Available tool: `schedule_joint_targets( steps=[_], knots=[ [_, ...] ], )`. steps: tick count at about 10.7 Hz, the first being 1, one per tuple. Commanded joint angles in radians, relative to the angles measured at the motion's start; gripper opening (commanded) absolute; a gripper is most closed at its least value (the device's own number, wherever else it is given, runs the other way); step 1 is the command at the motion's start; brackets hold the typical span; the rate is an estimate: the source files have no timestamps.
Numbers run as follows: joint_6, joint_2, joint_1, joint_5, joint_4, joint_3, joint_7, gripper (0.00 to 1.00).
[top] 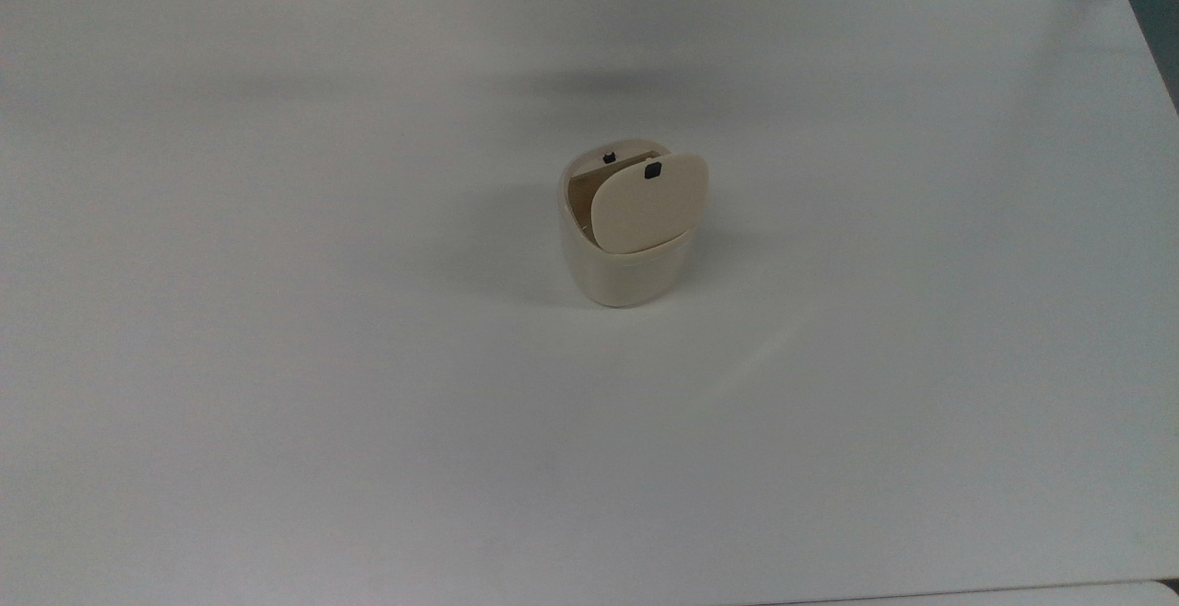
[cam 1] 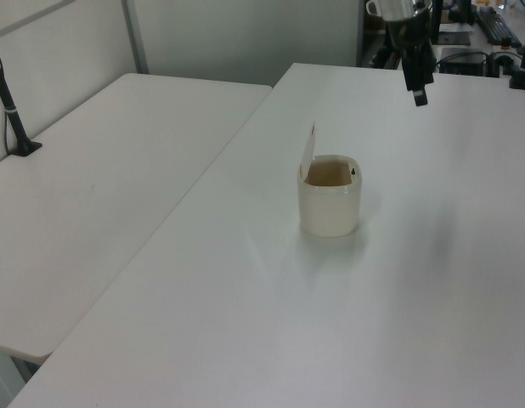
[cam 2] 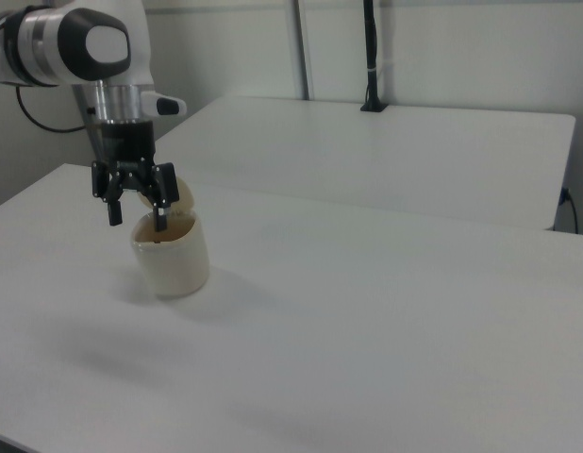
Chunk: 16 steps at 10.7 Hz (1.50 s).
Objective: Open the trash bin
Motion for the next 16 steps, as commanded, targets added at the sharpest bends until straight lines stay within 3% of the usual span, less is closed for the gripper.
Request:
schedule_joint_targets(
  steps=[1, 16],
  knots=[
    [-0.009, -0.028, 0.003, -0.001, 0.014, -0.033, -0.035, 1.00],
    [0.150, -0.034, -0.002, -0.013, 0.025, -0.037, -0.011, 1.00]
  ],
)
